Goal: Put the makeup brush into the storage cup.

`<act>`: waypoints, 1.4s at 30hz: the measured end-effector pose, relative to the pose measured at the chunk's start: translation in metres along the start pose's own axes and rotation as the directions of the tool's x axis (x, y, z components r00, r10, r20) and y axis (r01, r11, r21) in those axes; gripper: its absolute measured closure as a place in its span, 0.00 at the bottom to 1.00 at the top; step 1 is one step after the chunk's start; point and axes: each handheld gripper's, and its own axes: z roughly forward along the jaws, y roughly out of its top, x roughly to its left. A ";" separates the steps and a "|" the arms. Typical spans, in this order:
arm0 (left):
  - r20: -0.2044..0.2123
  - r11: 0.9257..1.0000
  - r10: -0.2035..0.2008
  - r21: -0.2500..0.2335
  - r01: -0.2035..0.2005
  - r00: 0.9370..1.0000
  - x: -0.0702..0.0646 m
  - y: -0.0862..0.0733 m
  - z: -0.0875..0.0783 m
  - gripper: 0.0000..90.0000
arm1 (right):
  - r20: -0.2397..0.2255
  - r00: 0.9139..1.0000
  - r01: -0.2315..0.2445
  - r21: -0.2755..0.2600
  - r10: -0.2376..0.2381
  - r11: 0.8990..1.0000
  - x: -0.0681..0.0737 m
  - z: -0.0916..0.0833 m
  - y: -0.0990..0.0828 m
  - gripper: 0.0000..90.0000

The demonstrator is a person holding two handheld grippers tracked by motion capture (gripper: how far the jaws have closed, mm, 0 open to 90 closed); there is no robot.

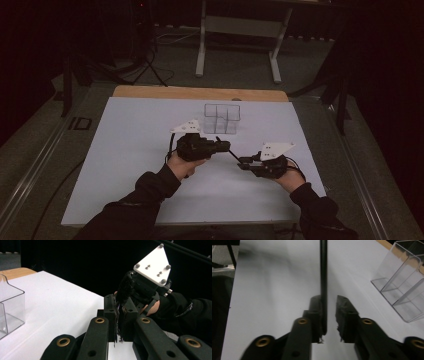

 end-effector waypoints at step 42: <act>-0.255 0.995 0.097 -0.006 -0.102 0.962 -0.004 0.061 -0.069 0.96 | 0.061 0.970 -0.225 -0.153 0.237 0.962 0.013 -0.038 -0.007 0.17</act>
